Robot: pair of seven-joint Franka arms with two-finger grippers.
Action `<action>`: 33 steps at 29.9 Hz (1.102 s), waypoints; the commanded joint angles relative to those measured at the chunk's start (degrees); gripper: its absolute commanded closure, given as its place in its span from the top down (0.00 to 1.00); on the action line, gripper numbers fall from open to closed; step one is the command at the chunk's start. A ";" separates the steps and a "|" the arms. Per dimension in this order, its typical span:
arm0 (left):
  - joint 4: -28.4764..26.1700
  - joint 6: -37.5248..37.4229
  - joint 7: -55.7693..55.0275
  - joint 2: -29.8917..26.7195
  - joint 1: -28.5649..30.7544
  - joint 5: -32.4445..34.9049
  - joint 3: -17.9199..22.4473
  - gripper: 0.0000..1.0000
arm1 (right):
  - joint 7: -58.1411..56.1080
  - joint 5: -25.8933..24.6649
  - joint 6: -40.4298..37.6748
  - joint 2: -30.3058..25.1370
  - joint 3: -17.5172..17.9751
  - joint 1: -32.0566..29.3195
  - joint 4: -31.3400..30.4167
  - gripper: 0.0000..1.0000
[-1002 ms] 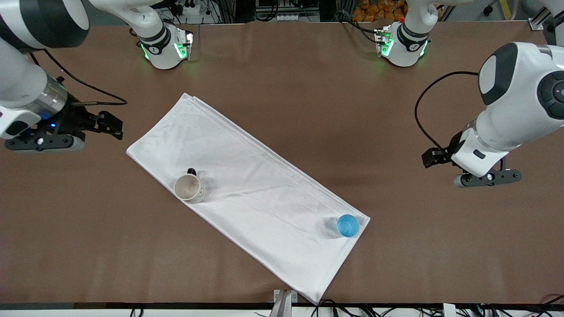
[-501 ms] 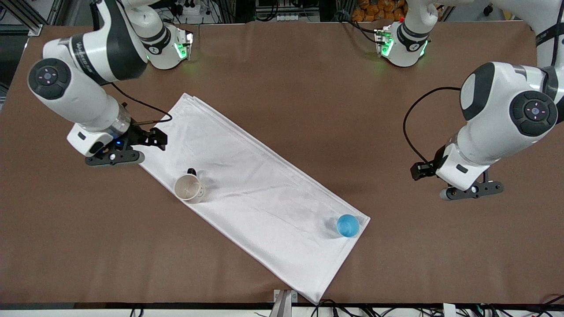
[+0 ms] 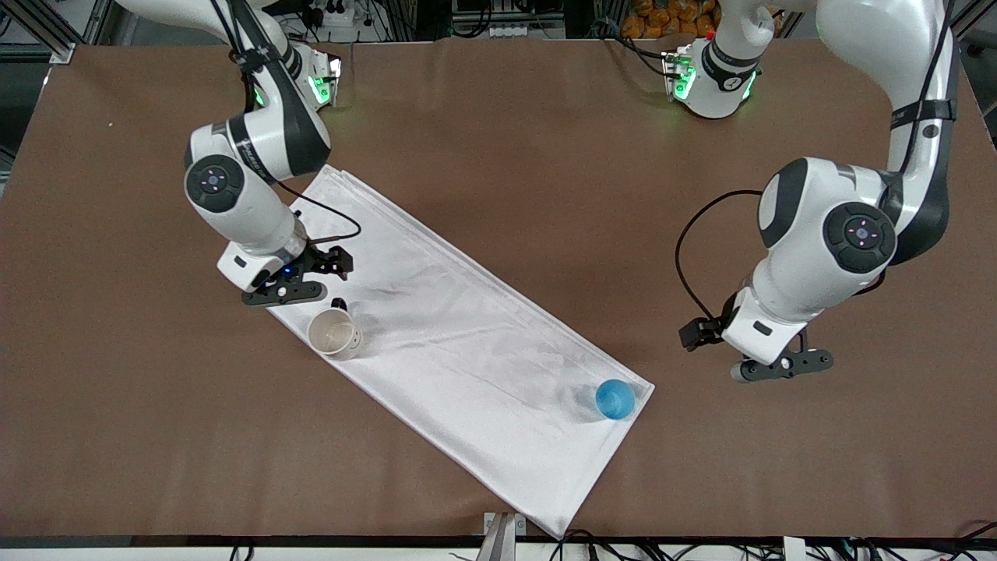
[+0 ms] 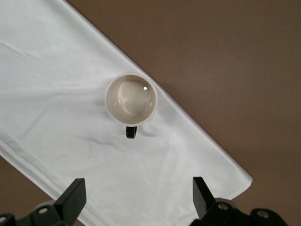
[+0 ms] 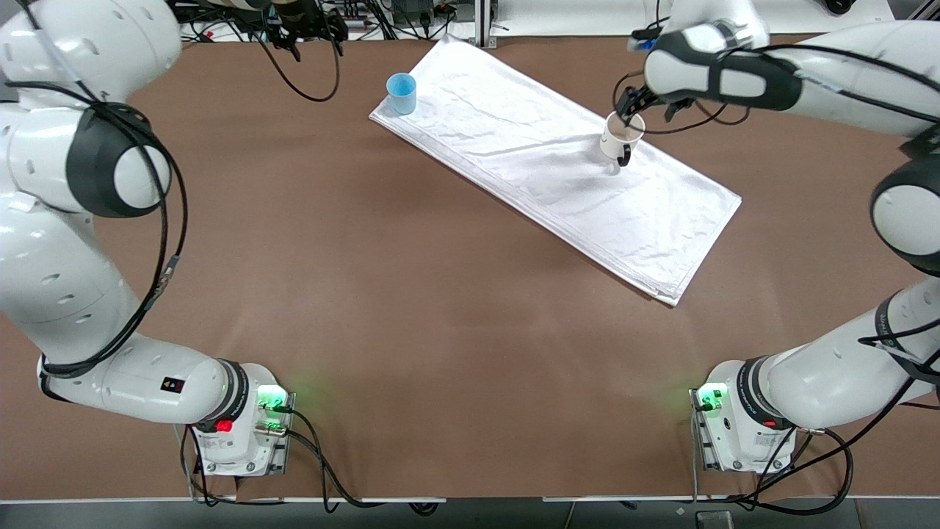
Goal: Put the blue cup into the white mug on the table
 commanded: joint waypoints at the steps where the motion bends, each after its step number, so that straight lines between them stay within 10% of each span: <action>1: 2.89 1.99 -2.05 3.08 -0.46 -1.50 -0.07 1.00 | 1.11 0.48 3.89 3.32 -0.25 0.78 -0.27 1.00; 10: 5.27 5.77 -5.92 7.39 -0.46 -12.22 -0.07 1.00 | 0.40 -0.13 8.73 6.93 -0.25 0.78 -2.12 1.00; 33: 5.18 16.15 -6.45 17.14 -3.19 -11.96 0.19 1.00 | 0.40 -0.13 12.60 13.52 -0.34 -1.42 1.13 0.83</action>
